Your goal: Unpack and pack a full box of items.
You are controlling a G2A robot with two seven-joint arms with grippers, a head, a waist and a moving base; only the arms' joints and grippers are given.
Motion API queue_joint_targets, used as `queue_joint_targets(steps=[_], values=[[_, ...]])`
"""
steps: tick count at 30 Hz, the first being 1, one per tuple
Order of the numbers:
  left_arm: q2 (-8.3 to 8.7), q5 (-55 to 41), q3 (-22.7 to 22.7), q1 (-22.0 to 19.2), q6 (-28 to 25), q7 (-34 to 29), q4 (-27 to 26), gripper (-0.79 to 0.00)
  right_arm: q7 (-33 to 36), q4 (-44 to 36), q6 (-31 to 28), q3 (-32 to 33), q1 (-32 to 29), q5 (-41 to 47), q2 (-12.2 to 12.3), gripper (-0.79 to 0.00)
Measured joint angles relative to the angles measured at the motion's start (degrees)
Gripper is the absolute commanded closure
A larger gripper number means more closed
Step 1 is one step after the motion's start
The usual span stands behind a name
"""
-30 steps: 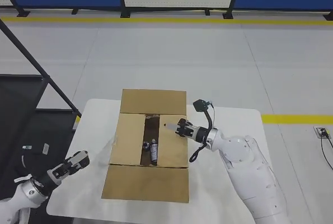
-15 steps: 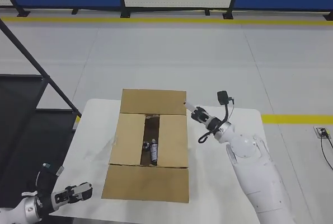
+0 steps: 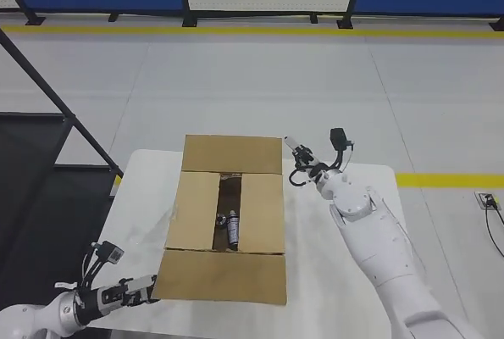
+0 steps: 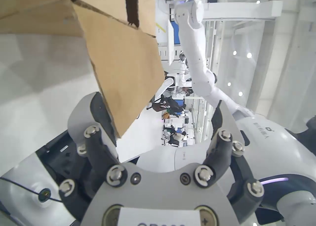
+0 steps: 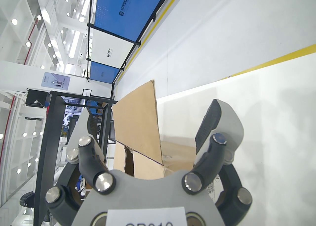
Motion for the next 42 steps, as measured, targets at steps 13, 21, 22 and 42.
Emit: queue_joint_targets(steps=[13,21,22,42], values=[[0.22,-2.02,-0.48,0.5,2.39,9.28,-6.95,-0.785,9.35,13.87,-11.4,-1.38,8.0,7.67,-2.38,-0.785],[0.19,-0.39,1.46,-1.77,4.66,17.14,-8.87,-0.785,17.74,17.19,-17.65,0.9,9.94,13.23,-1.81,-0.785],[0.19,-0.16,1.68,-2.08,4.86,17.95,-8.87,-0.785,18.19,17.31,-18.08,1.06,10.06,13.53,-1.72,-0.785],[-0.73,15.98,9.5,-5.0,3.9,41.36,-10.65,-0.785,36.88,5.46,-18.12,3.17,7.04,19.44,0.55,-0.785]])
